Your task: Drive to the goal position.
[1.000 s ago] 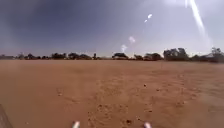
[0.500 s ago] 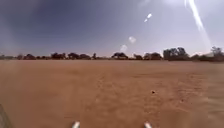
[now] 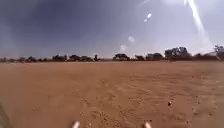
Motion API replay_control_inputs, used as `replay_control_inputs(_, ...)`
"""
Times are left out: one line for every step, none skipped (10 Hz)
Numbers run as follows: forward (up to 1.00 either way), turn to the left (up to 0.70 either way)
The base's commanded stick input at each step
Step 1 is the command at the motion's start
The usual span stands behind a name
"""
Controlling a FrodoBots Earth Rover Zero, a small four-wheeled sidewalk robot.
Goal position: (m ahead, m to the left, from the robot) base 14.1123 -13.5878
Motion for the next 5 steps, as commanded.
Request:
replay_control_inputs(0.00, 0.00)
replay_control_inputs(0.00, 0.00)
replay_control_inputs(0.00, 0.00)
replay_control_inputs(0.00, 0.00)
replay_control_inputs(0.00, 0.00)
